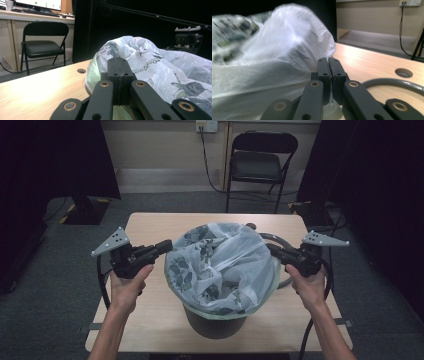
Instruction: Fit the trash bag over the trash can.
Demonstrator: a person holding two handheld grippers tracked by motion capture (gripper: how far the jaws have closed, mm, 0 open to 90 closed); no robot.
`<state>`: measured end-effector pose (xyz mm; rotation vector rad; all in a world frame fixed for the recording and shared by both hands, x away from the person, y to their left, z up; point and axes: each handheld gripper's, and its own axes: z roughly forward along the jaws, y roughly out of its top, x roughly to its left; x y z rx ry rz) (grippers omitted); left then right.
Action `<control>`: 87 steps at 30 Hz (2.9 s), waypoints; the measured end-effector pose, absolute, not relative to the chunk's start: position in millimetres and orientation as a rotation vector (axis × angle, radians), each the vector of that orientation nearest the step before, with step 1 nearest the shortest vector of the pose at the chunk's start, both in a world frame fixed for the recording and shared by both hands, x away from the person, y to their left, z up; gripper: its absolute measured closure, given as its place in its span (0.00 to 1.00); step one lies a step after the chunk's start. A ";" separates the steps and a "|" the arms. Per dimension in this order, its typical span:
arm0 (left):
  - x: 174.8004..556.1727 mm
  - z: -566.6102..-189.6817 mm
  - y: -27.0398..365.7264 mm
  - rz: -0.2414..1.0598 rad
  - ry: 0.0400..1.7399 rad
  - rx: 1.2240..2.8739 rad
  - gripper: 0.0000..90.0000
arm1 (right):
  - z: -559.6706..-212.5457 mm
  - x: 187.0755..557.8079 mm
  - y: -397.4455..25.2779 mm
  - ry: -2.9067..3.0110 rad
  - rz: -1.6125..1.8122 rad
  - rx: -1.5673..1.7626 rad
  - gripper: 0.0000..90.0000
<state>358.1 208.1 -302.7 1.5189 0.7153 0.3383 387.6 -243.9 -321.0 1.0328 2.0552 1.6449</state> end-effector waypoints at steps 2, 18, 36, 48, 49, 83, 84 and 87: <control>358.1 -302.9 208.8 0.339 0.716 1.520 1.00 | -330.0 389.4 -242.1 2.078 1.619 1.046 0.99; 351.9 -298.9 212.4 0.344 0.688 1.471 0.78 | -356.7 400.0 -233.1 2.099 1.593 1.108 0.76; 349.9 -298.4 207.8 0.374 0.653 1.580 1.00 | -284.3 385.4 -238.3 1.918 1.681 1.005 0.54; 353.1 -299.4 213.7 0.369 0.700 1.548 0.76 | -276.1 385.3 -222.4 1.948 1.675 0.957 0.52; 353.9 -299.5 212.8 0.357 0.695 1.559 0.69 | -275.9 385.4 -221.7 1.949 1.674 0.957 0.52; 365.0 -327.9 218.3 0.320 0.797 1.614 0.85 | -282.4 386.1 -214.0 2.023 1.626 0.927 0.48; 364.5 -325.6 221.0 0.336 0.806 1.595 0.77 | -278.6 385.8 -213.0 2.028 1.618 0.917 0.46; 362.5 -315.4 229.9 0.313 0.783 1.495 0.66 | -264.9 385.7 -207.5 2.053 1.613 0.869 0.44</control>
